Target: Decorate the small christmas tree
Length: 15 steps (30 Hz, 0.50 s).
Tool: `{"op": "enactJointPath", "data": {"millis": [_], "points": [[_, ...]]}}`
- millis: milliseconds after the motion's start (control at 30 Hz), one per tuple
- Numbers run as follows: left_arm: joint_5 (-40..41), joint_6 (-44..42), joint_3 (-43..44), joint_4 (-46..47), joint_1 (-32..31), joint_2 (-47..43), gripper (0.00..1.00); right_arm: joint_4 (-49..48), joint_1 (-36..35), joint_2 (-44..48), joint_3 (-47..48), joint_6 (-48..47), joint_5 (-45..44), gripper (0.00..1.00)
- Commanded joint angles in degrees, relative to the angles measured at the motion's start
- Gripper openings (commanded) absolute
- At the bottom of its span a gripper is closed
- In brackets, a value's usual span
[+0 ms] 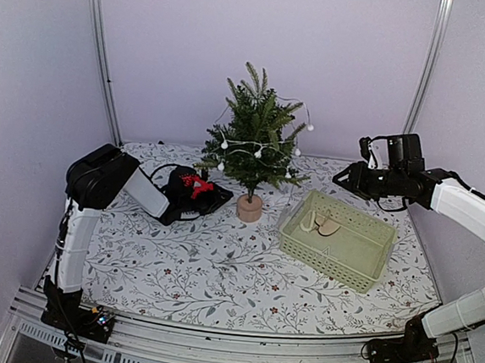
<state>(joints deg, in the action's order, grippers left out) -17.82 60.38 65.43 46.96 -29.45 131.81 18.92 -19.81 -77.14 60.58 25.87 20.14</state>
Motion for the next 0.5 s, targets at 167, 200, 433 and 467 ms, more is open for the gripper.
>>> {"op": "enactJointPath", "data": {"millis": [167,200,433,467], "points": [[2.33,1.14,-5.33,2.52,1.47,-3.29,0.28,-1.62,0.22,-0.9,0.37,-0.91,1.52,0.35],[3.09,2.59,-6.92,4.03,1.2,-3.96,0.29,-1.7,0.25,-1.03,0.39,-0.95,1.7,0.35],[8.63,9.18,-14.2,10.27,-2.88,-8.03,0.33,-2.36,0.29,-1.43,0.26,-1.08,2.25,0.35],[9.29,10.01,-14.79,10.94,-3.72,-8.32,0.34,-2.47,0.29,-1.43,0.15,-1.08,2.33,0.35]]}}
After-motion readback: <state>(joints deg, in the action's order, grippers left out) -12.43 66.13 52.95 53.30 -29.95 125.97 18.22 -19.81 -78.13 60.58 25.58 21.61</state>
